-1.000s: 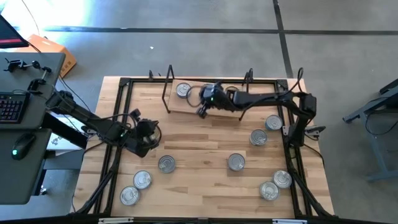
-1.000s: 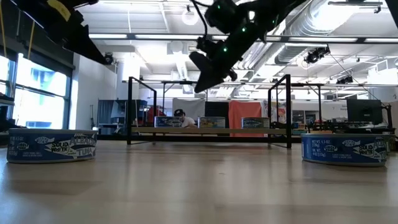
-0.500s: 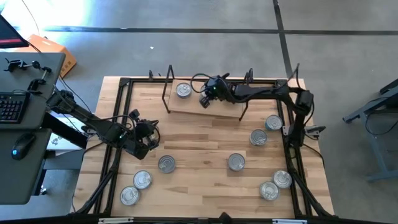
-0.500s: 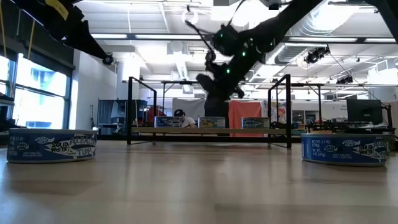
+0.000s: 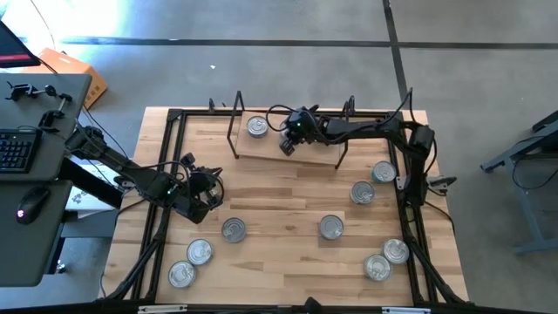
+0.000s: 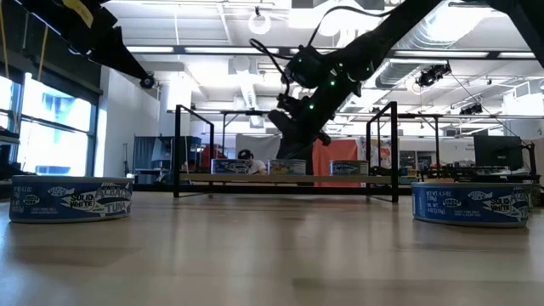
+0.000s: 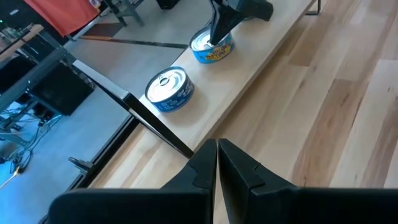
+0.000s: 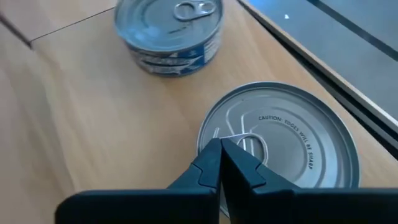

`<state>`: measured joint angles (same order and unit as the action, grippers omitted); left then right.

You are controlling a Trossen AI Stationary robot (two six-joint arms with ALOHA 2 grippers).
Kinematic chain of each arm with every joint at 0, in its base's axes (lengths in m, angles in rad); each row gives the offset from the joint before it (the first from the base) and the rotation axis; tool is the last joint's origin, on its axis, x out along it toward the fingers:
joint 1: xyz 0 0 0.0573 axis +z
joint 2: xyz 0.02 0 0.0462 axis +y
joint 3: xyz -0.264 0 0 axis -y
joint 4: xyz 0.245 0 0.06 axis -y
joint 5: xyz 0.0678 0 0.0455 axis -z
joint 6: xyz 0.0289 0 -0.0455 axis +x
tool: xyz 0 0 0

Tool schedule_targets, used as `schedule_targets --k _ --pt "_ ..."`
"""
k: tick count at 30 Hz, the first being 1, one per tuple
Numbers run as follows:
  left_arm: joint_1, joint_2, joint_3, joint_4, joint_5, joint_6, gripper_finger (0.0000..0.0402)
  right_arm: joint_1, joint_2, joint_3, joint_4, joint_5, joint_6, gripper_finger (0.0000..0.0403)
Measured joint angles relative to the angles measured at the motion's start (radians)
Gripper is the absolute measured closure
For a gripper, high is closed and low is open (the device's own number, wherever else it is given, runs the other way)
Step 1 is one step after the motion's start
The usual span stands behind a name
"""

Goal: Stack canned seafood by type on shelf
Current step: Adjust the yellow-blue tuna can on the shelf, then adjust the shelf on the table

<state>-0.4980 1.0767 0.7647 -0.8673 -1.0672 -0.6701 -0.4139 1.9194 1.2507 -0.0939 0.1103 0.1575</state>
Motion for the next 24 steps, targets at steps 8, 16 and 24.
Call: schedule_targets --k 8,16,24 --pt "0.000 0.000 0.000 0.000 0.000 0.000 0.0394 0.054 -0.042 0.000 0.006 0.072 -0.046 0.0401" --pt "-0.001 0.000 0.000 0.000 0.008 -0.010 0.0394 0.243 -0.101 -0.011 0.064 0.286 -0.070 0.0401" --pt "-0.026 0.033 0.001 0.000 0.017 -0.045 0.0394 0.592 -0.118 -0.152 0.088 0.475 0.146 0.0401"
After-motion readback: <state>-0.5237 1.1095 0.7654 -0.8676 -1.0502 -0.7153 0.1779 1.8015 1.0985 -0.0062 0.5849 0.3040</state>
